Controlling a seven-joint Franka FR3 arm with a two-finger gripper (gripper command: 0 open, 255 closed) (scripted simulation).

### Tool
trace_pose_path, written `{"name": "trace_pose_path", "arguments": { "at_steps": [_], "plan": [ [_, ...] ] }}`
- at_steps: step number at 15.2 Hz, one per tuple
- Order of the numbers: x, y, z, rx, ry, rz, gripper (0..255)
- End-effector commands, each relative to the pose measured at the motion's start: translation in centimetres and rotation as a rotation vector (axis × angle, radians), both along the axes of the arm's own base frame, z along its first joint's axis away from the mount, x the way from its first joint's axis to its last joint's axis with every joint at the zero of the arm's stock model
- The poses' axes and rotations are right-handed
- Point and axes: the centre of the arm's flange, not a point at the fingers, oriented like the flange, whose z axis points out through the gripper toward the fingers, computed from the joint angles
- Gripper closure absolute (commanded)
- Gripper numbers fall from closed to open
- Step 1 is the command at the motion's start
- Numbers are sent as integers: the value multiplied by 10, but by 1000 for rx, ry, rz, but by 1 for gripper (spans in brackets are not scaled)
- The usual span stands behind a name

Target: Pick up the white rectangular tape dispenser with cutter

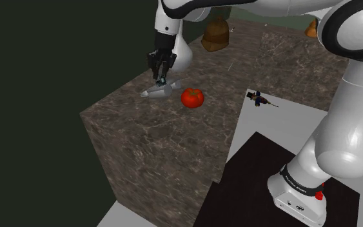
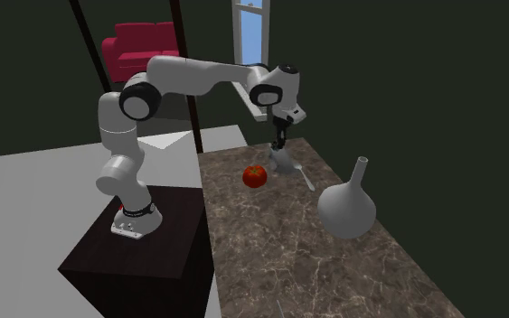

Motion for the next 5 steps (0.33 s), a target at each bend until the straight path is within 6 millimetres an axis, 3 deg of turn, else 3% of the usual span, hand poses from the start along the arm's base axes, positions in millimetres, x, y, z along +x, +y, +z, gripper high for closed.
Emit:
{"name": "trace_pose_path", "arguments": {
  "at_steps": [1, 5],
  "plan": [
    [0, -1, 11, 0, -1, 0, 255],
    [0, -1, 23, 0, -1, 0, 255]
  ]
}}
